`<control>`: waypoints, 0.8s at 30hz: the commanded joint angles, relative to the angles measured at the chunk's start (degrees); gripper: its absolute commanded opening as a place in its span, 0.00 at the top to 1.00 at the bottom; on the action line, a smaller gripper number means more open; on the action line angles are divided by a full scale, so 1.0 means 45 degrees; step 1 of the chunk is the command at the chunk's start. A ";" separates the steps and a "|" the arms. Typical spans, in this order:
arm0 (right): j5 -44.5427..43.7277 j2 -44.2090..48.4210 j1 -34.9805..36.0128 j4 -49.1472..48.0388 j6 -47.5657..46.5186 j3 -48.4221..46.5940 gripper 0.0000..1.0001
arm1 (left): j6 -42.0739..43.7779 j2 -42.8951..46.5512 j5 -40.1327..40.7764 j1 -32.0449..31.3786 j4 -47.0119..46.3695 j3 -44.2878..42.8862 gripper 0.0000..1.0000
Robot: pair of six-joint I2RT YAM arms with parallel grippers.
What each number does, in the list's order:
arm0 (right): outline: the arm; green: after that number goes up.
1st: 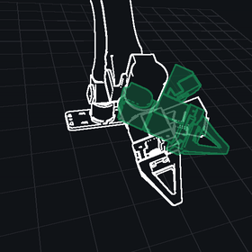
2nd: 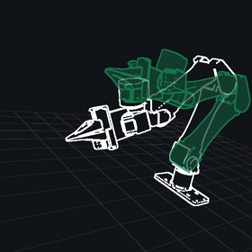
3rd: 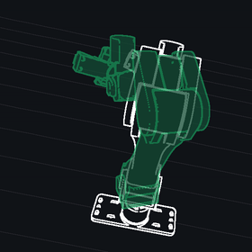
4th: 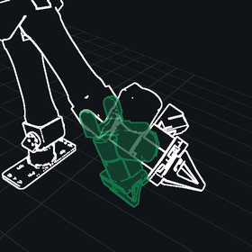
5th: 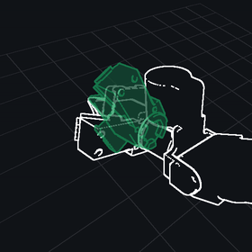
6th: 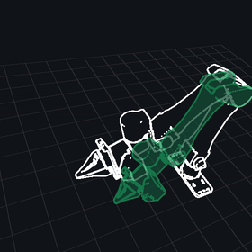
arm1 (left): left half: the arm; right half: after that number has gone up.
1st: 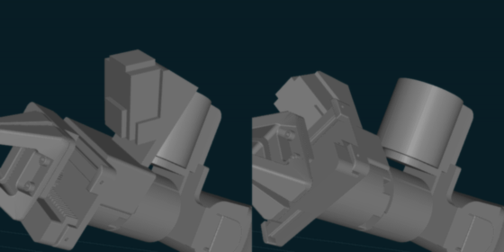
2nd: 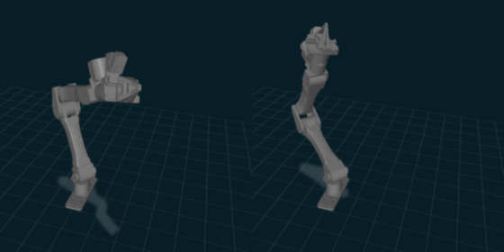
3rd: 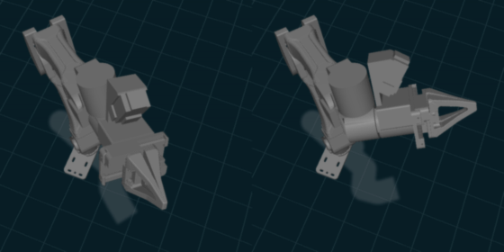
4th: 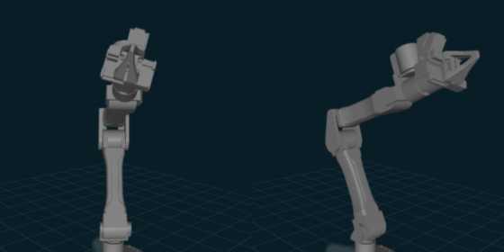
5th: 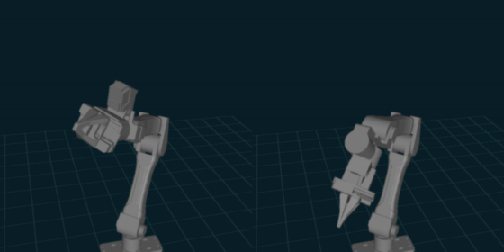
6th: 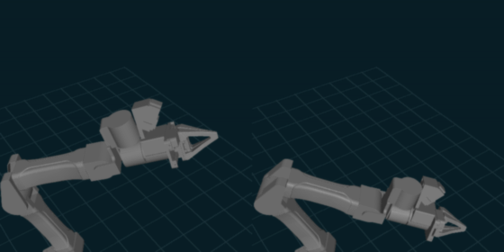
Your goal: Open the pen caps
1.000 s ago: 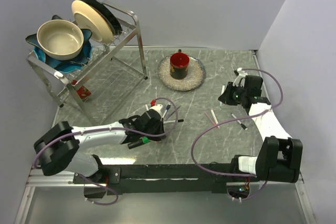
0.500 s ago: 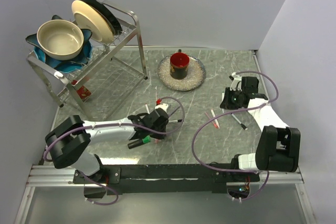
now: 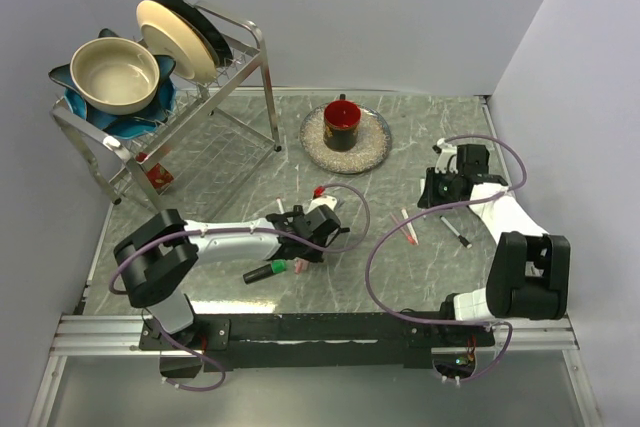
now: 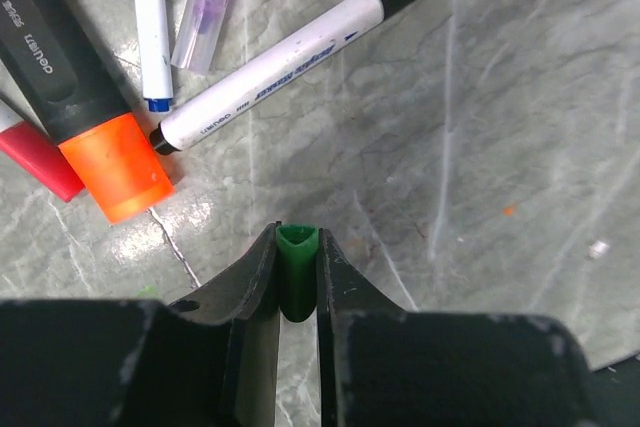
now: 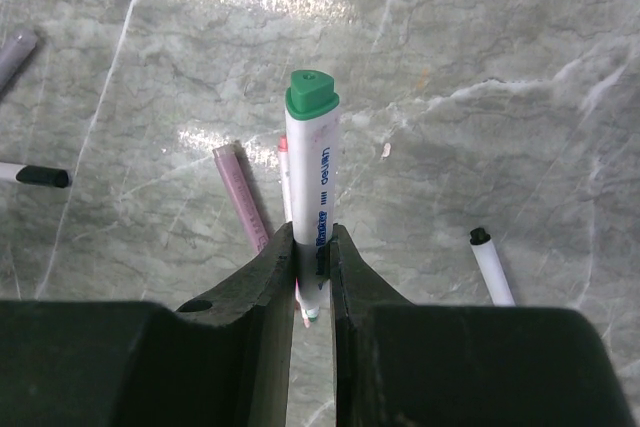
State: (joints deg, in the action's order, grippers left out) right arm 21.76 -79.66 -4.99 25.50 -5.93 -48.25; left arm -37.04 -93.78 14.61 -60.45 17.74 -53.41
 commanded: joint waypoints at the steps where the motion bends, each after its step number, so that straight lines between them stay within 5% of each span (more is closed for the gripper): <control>1: -0.0284 -0.0169 0.0211 0.0213 -0.0341 -0.0645 1.00 | 0.0320 -0.0488 0.0795 -0.0239 0.0667 -0.0690 0.82; 16: -0.0772 -0.0580 0.0407 0.0604 -0.0810 -0.0821 1.00 | 0.0379 -0.0548 0.1441 -0.0552 0.1215 -0.1256 0.66; 24: -0.1261 -0.1301 0.0543 0.1111 -0.1591 -0.0976 1.00 | 0.0340 0.1013 0.1753 -0.0552 0.0904 -0.0828 0.54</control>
State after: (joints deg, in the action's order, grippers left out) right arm 17.67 -83.74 -3.22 28.95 -10.20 -49.50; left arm -35.97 -95.90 20.49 -62.52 23.22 -56.88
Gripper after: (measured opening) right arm 0.208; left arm 0.436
